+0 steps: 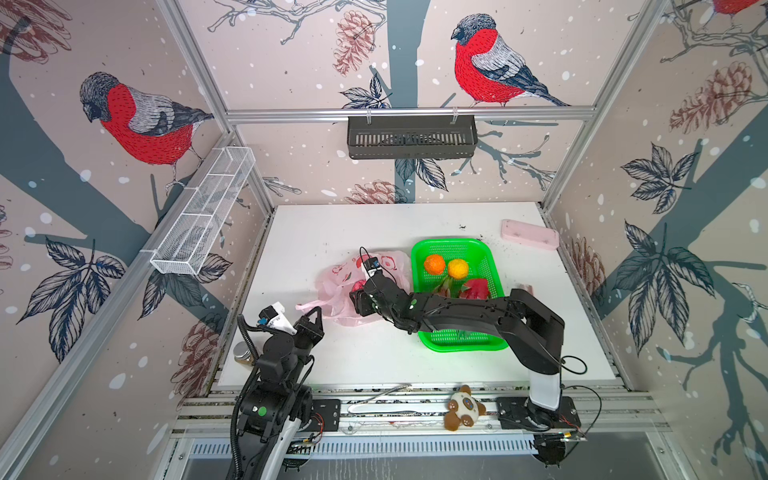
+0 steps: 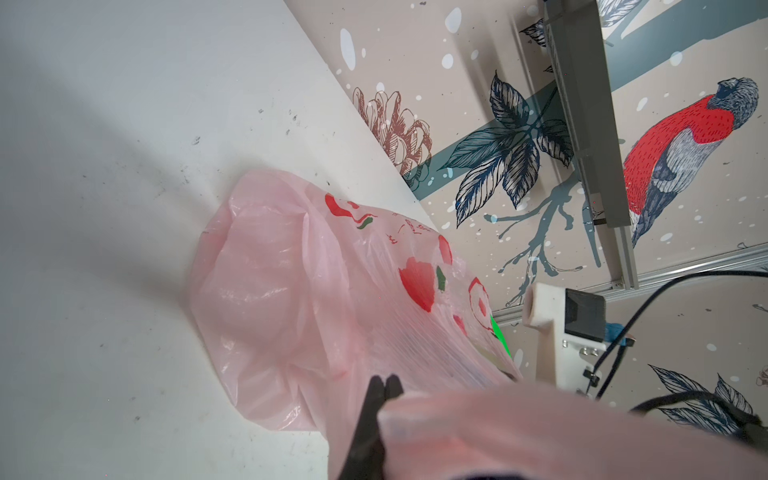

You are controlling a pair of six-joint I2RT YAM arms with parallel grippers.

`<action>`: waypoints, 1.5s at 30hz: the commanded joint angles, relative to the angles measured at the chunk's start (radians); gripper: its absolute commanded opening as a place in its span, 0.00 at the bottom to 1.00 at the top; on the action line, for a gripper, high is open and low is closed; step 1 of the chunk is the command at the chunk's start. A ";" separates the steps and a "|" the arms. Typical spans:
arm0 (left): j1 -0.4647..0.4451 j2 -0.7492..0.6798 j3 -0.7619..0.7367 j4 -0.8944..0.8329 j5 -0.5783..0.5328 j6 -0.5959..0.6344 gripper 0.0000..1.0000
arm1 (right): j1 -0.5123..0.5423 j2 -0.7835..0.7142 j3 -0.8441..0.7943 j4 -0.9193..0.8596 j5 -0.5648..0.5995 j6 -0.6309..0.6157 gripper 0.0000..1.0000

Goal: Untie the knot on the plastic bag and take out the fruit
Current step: 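Lift the pink fruit out of the bag and carry it over the basket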

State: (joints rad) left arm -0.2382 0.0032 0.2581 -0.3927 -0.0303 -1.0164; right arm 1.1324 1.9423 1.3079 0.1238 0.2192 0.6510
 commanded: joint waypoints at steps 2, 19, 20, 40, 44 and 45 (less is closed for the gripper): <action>-0.001 0.006 -0.014 0.103 -0.025 0.004 0.00 | 0.018 -0.026 -0.002 -0.043 0.030 -0.013 0.30; 0.000 0.218 -0.016 0.300 -0.013 0.107 0.00 | 0.085 -0.159 -0.003 -0.166 0.056 -0.078 0.30; -0.001 0.225 -0.016 0.308 -0.016 0.110 0.00 | 0.086 -0.168 -0.003 -0.176 0.054 -0.084 0.30; -0.001 0.261 -0.028 0.341 -0.011 0.122 0.00 | 0.044 -0.358 0.055 -0.293 0.114 -0.200 0.30; -0.001 0.265 -0.027 0.336 -0.005 0.131 0.00 | 0.001 -0.415 0.033 -0.279 0.128 -0.209 0.30; -0.001 0.265 -0.028 0.335 -0.005 0.131 0.00 | -0.009 -0.428 0.022 -0.271 0.135 -0.211 0.30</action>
State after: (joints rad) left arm -0.2382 0.2653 0.2333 -0.1055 -0.0288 -0.9051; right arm 1.1408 1.5417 1.3453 -0.1612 0.3210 0.4644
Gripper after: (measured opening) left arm 0.060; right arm 0.598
